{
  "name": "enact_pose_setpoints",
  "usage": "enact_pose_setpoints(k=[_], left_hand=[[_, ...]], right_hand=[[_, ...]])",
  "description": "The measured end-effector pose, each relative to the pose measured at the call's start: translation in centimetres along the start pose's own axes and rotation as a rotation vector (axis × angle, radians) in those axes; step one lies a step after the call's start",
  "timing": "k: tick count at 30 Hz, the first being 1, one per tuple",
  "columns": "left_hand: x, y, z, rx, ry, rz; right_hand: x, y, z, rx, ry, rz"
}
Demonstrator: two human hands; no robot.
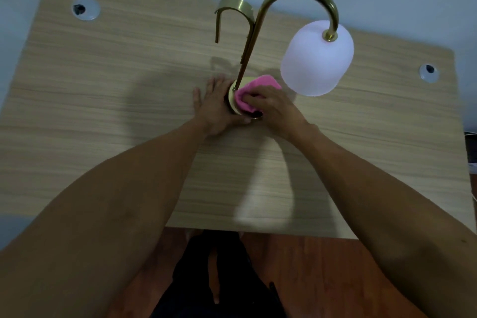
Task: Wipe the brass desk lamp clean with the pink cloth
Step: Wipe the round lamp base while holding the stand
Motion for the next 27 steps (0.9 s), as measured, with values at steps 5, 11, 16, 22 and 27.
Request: enact_pose_setpoints(k=[5, 11, 16, 22, 27], left_hand=[[-0.2, -0.1, 0.0, -0.032, -0.001, 0.006], [0.1, 0.1, -0.2, -0.017, 0.003, 0.000], [0.0, -0.2, -0.3, -0.021, 0.007, 0.010], [0.2, -0.1, -0.4, 0.009, 0.029, 0.009], [0.0, -0.1, -0.3, 0.000, 0.013, 0.001]], right_hand=[[0.1, 0.5, 0.2, -0.086, 0.060, -0.069], [-0.2, 0.2, -0.1, -0.024, -0.059, 0.004], [-1.9, 0.5, 1.3, -0.045, -0.038, 0.002], [1.2, 0.3, -1.3, -0.081, 0.067, -0.049], [-1.0, 1.1, 1.6, -0.084, -0.071, 0.018]])
Point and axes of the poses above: each hand's wrist, its own x-axis towards the middle knuckle, its own y-axis out of the back of the hand, z = x × y, the point moved 1 cm from there along x, towards the middle knuckle, and after that the axes turned 1 degree about -z, right-handed, at the moved point
